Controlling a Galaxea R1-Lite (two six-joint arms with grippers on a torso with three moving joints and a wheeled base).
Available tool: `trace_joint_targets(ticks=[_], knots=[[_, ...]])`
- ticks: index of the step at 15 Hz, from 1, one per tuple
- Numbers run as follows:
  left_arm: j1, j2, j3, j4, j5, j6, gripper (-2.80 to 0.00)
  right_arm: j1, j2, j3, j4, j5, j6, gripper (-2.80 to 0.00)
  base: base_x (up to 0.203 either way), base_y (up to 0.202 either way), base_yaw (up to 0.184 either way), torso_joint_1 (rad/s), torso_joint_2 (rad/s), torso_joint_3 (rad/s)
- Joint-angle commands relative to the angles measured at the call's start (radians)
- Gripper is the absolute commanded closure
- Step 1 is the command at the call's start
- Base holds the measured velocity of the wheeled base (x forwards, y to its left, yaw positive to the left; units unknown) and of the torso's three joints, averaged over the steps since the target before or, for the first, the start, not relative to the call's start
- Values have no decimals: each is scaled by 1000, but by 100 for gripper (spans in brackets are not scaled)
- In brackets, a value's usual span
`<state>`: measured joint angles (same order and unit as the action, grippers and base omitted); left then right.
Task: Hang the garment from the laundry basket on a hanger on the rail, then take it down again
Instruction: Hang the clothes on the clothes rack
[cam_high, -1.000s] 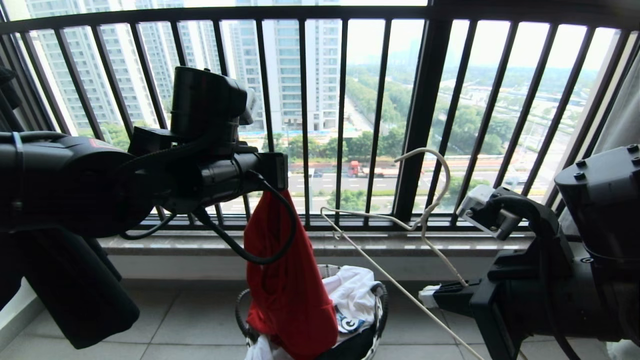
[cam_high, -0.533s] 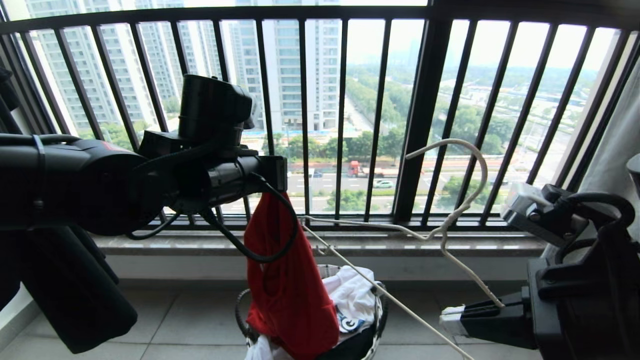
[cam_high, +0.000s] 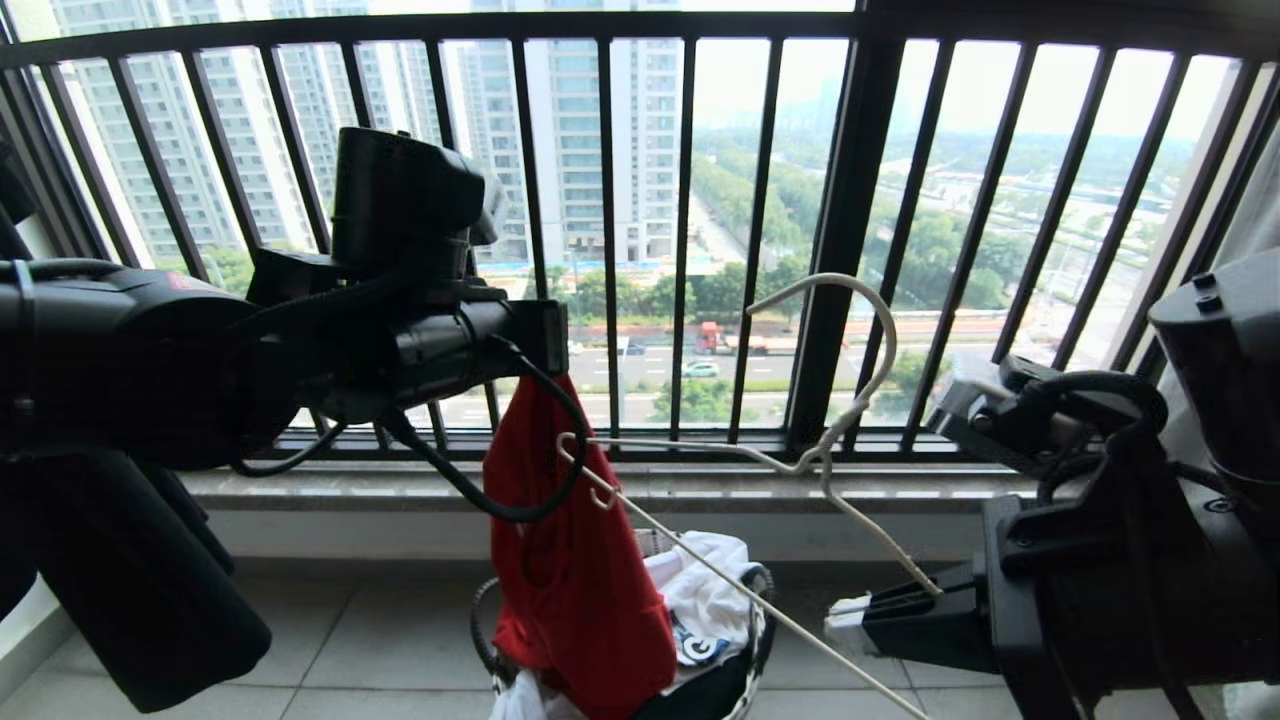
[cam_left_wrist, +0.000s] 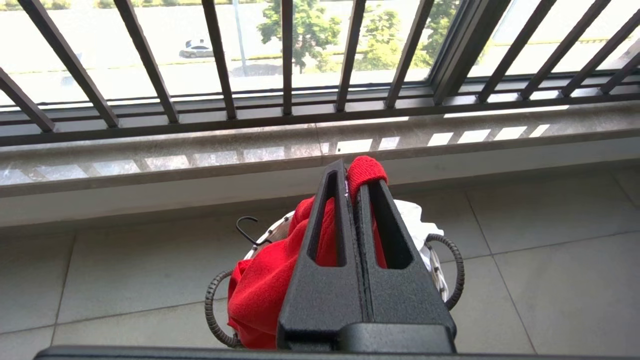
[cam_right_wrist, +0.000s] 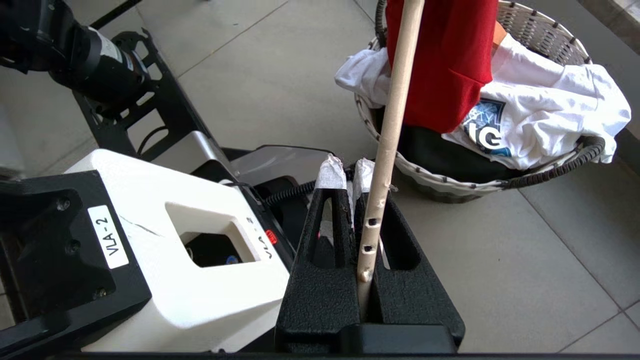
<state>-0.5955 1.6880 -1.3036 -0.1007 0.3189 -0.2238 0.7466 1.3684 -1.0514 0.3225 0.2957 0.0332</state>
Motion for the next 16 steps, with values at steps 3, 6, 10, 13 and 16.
trace_joint_targets(ticks=[3, 6, 10, 13, 16], knots=[[-7, -63, 8, 5, 0, 0, 0, -2, 86, -29, -62, -1, -3, 0, 0, 0, 0, 0, 0, 0], [-34, -82, 19, 6, 0, 0, 0, -4, 110, -32, -100, -2, -3, 0, 0, 0, 0, 0, 0, 0], [-67, -110, 33, 13, 3, 4, 0, -27, 121, -61, -103, -23, 2, 0, 0, 0, 0, 0, 0, 0], [-69, -130, 26, 81, 8, 9, 0, -50, 114, -61, -102, -98, 1, 0, 0, 0, 0, 0, 0, 0], [-77, -122, 13, 88, 56, 12, 0, -89, 97, -62, -99, -116, -12, 0, 0, 0, 0, 0, 0, 0]])
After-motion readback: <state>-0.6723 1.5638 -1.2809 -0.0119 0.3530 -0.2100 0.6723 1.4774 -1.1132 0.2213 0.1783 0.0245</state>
